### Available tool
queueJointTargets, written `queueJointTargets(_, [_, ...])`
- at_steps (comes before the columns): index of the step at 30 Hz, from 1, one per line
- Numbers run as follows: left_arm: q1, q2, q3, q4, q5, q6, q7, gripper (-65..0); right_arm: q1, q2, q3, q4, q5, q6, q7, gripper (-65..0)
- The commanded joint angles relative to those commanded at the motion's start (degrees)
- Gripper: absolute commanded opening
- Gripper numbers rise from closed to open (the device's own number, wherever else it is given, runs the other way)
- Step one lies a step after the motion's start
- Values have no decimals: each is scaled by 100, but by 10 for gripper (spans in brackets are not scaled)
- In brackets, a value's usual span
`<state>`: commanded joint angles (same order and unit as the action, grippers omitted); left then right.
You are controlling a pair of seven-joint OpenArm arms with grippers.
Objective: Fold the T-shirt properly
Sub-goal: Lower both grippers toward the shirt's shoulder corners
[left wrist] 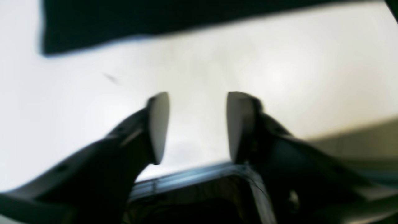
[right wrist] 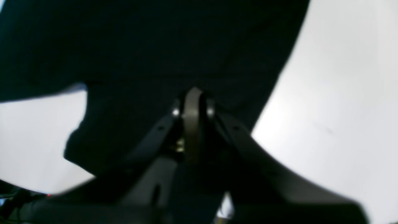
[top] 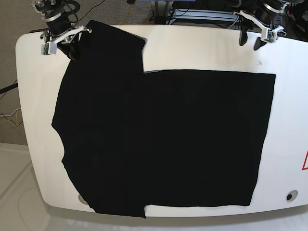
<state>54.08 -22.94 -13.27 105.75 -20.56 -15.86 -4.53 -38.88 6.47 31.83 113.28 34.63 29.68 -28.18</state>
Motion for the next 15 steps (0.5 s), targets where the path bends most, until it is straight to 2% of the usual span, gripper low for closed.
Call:
queueJointTargets(2, [-38,-9,18,56,-60,34,146,-308,111,24,-24,-80,46,-50,-421,-463])
queueJointTargets(12, [-291,33,-231,156,-403,-20,383,-309,210,17,-1,-470,99,-34,-411,-393])
queueJointTargets(15, [-479,124,-457,119,-556,-66,731,-324,198,20,61,-601,37,40,-395,-364])
